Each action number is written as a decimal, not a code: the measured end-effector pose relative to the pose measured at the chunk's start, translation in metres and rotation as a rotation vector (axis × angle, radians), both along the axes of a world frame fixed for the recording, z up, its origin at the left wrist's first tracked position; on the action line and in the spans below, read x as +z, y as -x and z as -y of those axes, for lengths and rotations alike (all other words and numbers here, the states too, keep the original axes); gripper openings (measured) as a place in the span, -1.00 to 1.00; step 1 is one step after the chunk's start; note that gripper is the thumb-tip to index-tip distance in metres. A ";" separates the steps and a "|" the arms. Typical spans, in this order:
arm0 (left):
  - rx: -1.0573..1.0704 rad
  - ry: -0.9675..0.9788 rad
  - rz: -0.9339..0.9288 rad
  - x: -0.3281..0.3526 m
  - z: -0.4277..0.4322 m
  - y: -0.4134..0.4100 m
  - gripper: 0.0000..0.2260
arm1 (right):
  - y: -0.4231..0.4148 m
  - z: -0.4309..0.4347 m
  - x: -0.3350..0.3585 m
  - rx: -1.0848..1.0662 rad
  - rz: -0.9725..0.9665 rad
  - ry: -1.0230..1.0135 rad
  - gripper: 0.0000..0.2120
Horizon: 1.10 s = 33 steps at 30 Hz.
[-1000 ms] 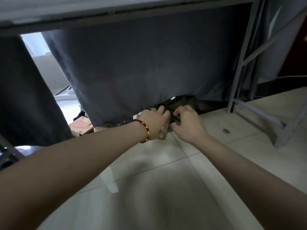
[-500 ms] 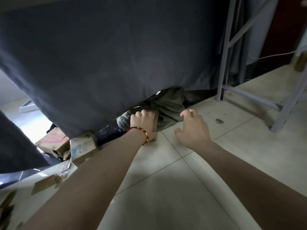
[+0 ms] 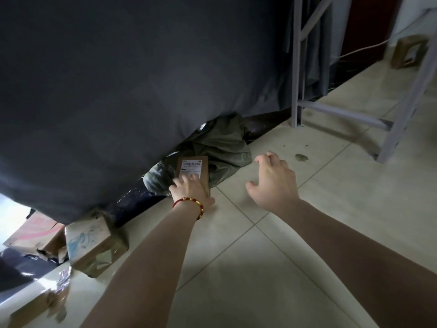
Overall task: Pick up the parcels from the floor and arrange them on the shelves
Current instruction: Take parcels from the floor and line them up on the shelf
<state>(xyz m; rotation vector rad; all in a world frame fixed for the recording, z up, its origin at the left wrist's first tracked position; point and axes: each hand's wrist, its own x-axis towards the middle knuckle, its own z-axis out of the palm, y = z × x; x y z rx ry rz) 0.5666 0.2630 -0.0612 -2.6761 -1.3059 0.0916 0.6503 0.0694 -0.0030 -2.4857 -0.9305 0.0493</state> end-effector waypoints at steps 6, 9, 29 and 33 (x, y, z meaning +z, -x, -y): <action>0.063 0.079 0.087 -0.019 -0.022 -0.019 -0.23 | -0.010 -0.014 0.003 -0.005 0.055 0.011 -0.48; 0.118 0.140 0.118 -0.030 -0.029 -0.022 -0.22 | -0.011 -0.023 0.003 0.007 0.095 0.015 -0.49; 0.351 0.384 0.410 -0.070 -0.041 -0.027 -0.41 | -0.012 -0.021 -0.007 0.109 0.101 0.120 -0.48; 0.389 0.332 0.470 -0.073 -0.036 -0.025 -0.39 | -0.015 -0.012 -0.006 0.108 0.079 0.105 -0.48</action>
